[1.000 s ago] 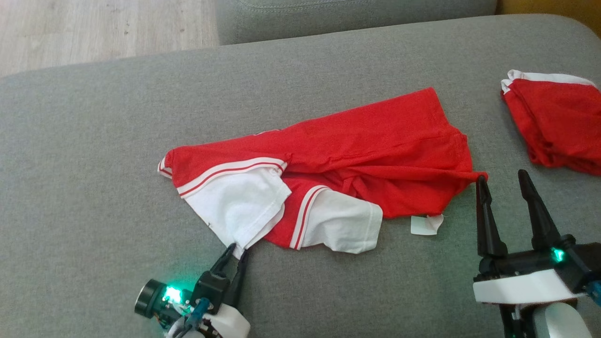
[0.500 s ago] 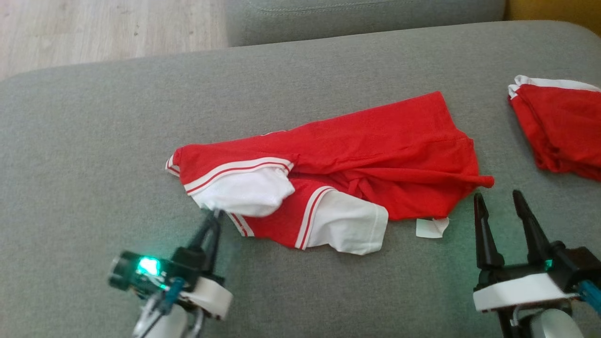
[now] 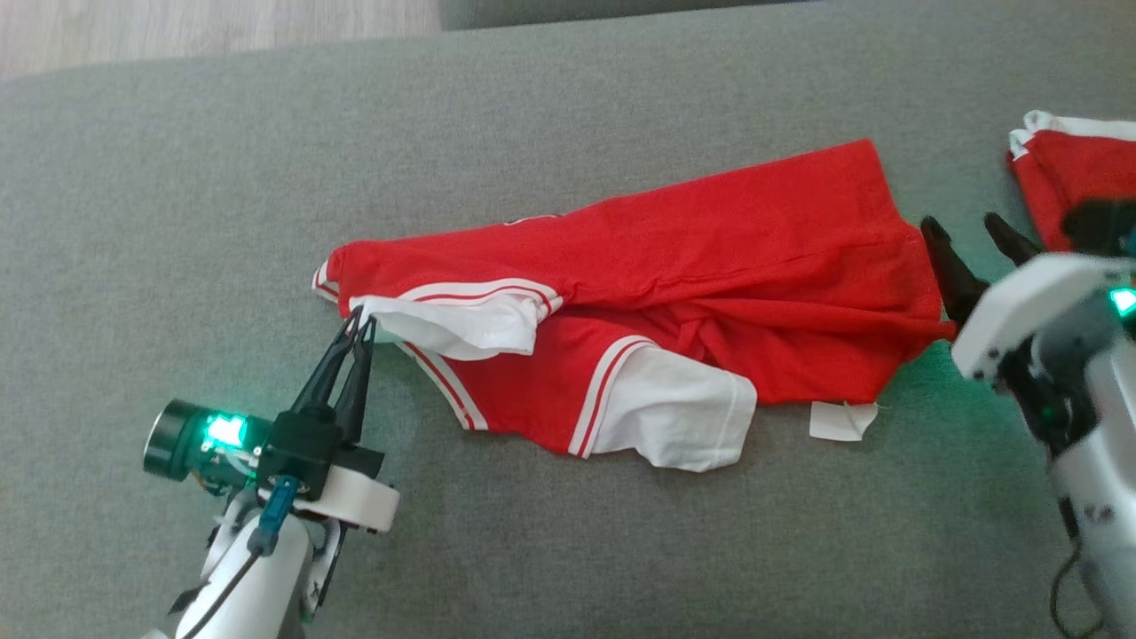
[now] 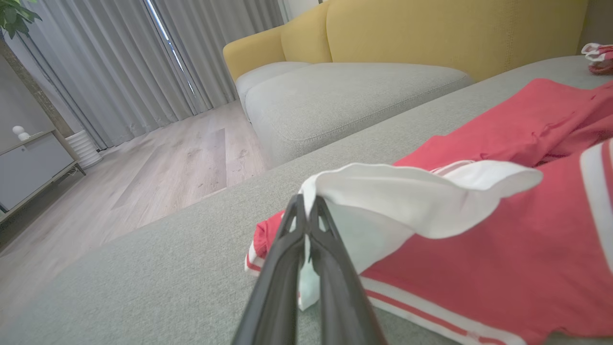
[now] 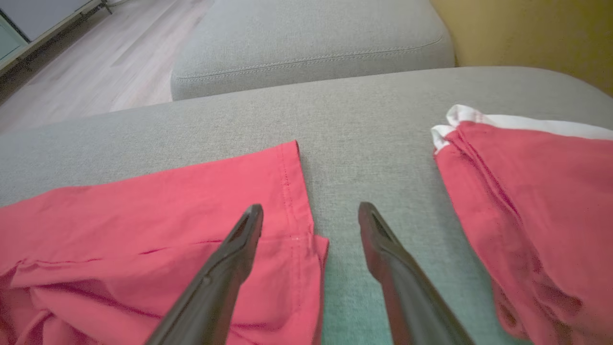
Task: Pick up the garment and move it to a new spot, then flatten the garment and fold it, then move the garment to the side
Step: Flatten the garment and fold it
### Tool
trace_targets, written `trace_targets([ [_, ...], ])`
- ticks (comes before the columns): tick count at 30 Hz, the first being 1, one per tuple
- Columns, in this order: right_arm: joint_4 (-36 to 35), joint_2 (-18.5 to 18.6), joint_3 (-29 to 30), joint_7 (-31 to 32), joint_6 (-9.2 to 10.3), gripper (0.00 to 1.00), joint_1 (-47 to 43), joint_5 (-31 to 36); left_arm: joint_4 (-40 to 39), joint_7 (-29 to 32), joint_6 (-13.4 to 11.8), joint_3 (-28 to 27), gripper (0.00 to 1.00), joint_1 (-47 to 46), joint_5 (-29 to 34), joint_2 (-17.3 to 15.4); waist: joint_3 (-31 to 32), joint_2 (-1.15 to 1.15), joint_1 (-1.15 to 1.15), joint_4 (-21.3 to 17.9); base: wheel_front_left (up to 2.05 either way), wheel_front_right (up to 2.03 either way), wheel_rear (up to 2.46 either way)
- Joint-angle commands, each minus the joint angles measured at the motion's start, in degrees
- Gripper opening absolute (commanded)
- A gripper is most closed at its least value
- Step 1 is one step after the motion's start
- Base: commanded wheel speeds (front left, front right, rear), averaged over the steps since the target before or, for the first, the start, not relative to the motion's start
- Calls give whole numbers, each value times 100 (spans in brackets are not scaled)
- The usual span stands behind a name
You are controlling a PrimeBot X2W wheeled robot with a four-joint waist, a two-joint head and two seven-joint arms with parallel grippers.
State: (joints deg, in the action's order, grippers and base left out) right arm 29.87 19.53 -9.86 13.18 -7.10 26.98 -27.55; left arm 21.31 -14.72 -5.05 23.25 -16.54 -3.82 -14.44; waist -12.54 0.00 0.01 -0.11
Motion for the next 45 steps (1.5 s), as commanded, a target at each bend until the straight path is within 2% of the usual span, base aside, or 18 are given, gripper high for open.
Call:
trace_targets([
  [1,20,120,-265,278,-39,100,264,-232,-192,-28,-7,-207,0,-214,55,-140,-77,0,-1,30,0,0,0],
  [7,631,184,-773,835,-39,100,825,-687,-192,-28,29,-141,0,-254,64,-134,-194,0,-1,105,0,0,0],
  [18,1294,133,-1107,783,-39,100,1136,-802,-167,-28,19,-123,0,-261,33,-147,-176,0,-1,181,0,0,0],
  [19,1326,127,-1132,763,-39,79,1146,-822,-164,-28,16,-123,0,-257,28,-148,-165,0,-1,179,0,0,0],
  [20,1344,124,-1160,736,-39,41,1156,-837,-161,-28,13,-124,0,-252,22,-149,-157,0,-1,174,0,0,0],
  [21,1363,124,-1185,711,-39,15,1165,-855,-159,-28,9,-124,0,-245,19,-150,-148,0,-1,168,0,0,0],
  [22,1367,129,-1211,669,-39,0,1172,-873,-157,-28,6,-121,0,-239,16,-149,-138,0,-1,164,0,0,0],
  [28,1233,246,-1436,119,-39,0,1226,-890,-207,-28,-4,-119,0,-240,24,-184,11,0,-1,118,0,0,0],
  [34,1026,473,-1599,-559,-39,0,1288,-982,-492,-28,44,-168,0,-440,95,-371,315,0,-1,102,0,0,0],
  [40,633,876,-1576,-1103,-39,0,1261,-1208,-1009,-28,200,-387,0,-975,92,-697,707,0,-1,106,0,0,0],
  [45,225,1181,-1590,-1124,-39,0,1031,-1361,-1294,-25,390,-472,0,-1296,36,-907,1034,0,-1,49,0,0,0],
])
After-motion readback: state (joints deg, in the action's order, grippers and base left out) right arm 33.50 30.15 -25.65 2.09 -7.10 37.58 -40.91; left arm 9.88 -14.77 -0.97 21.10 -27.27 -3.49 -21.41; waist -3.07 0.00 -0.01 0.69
